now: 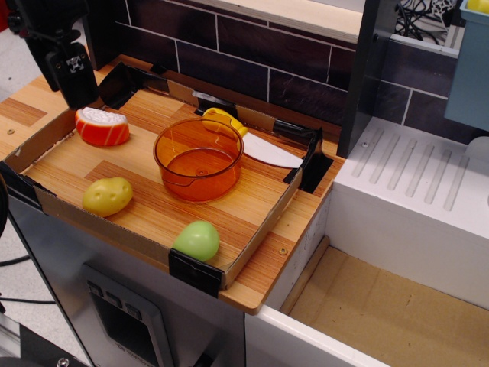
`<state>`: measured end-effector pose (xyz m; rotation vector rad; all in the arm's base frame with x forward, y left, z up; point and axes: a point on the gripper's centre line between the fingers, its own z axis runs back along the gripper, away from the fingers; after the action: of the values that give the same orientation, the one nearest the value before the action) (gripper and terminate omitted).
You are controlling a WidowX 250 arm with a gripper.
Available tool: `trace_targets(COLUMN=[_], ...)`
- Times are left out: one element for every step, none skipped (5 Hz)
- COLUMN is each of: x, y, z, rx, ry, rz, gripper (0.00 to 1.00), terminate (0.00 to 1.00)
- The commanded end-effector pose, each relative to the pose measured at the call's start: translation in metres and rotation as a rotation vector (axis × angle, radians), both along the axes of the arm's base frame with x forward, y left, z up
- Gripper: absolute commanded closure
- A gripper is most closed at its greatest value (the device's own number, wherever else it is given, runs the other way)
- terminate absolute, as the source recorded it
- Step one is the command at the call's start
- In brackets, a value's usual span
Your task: Put potato in pot
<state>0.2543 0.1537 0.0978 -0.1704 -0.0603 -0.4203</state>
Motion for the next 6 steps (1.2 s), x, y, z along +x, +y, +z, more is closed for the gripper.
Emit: trace_targets(x=[-0.005,-0.009,-0.011,-0.013,-0.014,-0.018], y=[0.004,-0.001,-0.008,-0.018,-0.026,-0.030], z=[-0.011,-0.023,-0.036,-0.049,-0.068,-0.079], rx=[0.063,0.065,0.072,0.086,0.109,0.134], ry=[0.012,0.002,0.027,0.039,0.066,0.041], rz=[-0.051,-0.044,-0.040,-0.041,-0.044,-0.050], gripper=[0.00,0.00,0.00,0.00,0.00,0.00], terminate=[0.00,0.00,0.00,0.00,0.00,0.00])
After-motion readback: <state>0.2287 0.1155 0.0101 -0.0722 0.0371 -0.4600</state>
